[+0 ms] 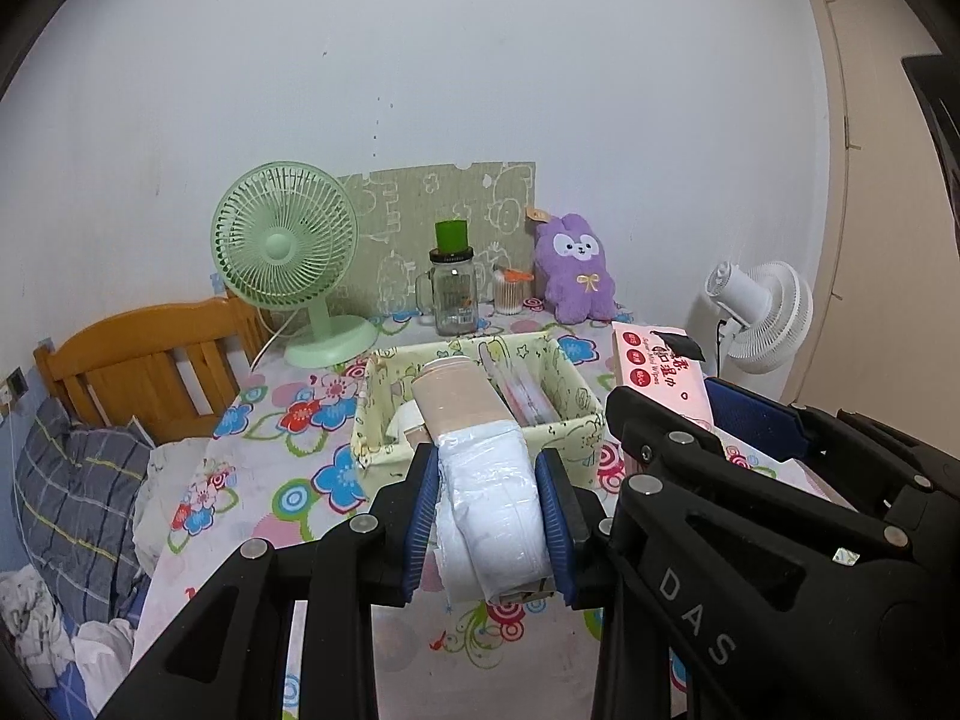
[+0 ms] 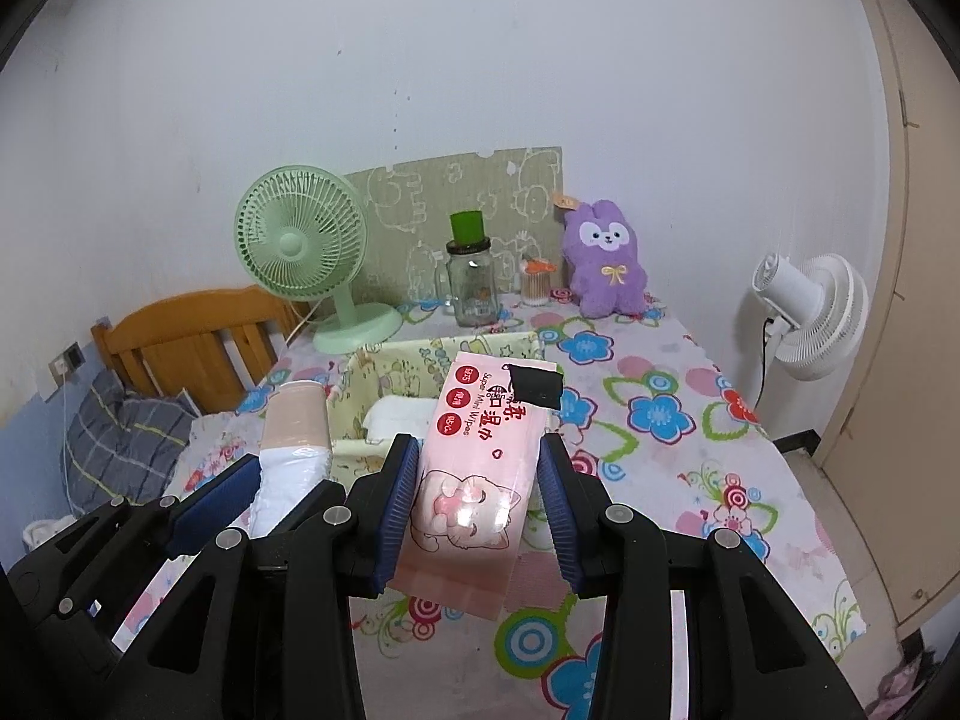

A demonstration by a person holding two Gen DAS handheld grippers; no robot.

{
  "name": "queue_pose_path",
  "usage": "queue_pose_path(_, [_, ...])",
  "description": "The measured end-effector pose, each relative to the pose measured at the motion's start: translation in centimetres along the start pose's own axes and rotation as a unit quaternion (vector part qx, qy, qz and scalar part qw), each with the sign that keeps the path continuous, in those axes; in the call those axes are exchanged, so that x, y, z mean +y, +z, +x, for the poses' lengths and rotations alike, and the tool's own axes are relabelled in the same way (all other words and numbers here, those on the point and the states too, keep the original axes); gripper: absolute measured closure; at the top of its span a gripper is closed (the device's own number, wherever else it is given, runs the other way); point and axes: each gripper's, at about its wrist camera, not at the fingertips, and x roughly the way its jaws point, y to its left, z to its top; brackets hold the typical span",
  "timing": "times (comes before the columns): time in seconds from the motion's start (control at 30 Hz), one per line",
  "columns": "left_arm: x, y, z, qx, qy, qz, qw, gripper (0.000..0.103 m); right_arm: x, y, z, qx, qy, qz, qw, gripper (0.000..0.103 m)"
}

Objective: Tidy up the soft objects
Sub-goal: 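Lift the rolled cloth and pink wipes pack and carry them over the storage box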

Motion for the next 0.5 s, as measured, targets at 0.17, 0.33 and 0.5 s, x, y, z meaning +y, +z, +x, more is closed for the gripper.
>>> queue_pose_path(0.17, [0.2, 0.7, 0.5, -0.004, 0.001, 0.000, 1.0000, 0.070, 0.0, 0.8, 0.5, -0.005, 0.001, 0.001, 1.000, 0.059])
queue_pose_path(0.33, [0.6, 1.6, 1.6, -0.005, 0.001, -0.004, 1.0000, 0.070, 0.2, 1.8, 1.6, -0.006, 0.001, 0.000, 1.000, 0.059])
queue_pose_path(0.5, [1.0, 2.4, 3.1, -0.002, 0.002, -0.007, 1.0000, 0.070, 0.2, 2.9, 3.3, -0.003, 0.001, -0.002, 1.000, 0.059])
